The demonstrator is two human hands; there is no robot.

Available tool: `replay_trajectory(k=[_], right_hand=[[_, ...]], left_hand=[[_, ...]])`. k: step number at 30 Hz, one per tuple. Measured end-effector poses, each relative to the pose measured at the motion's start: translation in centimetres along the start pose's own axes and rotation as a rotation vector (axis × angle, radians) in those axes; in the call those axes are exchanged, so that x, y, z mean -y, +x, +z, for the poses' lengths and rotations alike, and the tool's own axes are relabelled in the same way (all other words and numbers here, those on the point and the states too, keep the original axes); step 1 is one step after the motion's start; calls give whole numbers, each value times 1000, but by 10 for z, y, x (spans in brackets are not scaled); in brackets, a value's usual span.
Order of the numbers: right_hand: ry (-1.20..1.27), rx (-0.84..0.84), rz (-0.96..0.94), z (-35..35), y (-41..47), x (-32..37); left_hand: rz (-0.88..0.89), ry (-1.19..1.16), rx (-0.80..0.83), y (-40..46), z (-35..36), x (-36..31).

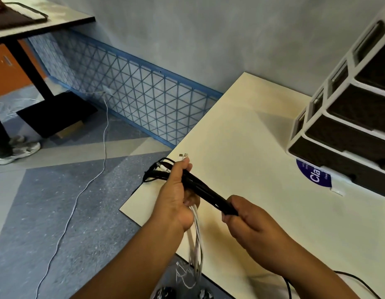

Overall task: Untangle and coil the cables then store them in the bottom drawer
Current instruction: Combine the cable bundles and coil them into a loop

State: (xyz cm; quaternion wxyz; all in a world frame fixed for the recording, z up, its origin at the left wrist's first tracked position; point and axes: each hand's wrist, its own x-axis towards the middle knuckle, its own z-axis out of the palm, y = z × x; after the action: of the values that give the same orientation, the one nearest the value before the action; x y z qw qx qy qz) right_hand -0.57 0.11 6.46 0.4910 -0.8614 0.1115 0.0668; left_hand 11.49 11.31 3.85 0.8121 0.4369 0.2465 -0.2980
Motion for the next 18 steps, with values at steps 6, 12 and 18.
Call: replay_trajectory(k=[6,12,18], right_hand=[[210,287,233,-17,1,-4],[197,251,278,-1,33,21],[63,126,175,16,40,29]], left_hand=[[92,156,17,3,-1,6],[152,216,34,-4,-5,13],[97,235,6,-5,-14,10]])
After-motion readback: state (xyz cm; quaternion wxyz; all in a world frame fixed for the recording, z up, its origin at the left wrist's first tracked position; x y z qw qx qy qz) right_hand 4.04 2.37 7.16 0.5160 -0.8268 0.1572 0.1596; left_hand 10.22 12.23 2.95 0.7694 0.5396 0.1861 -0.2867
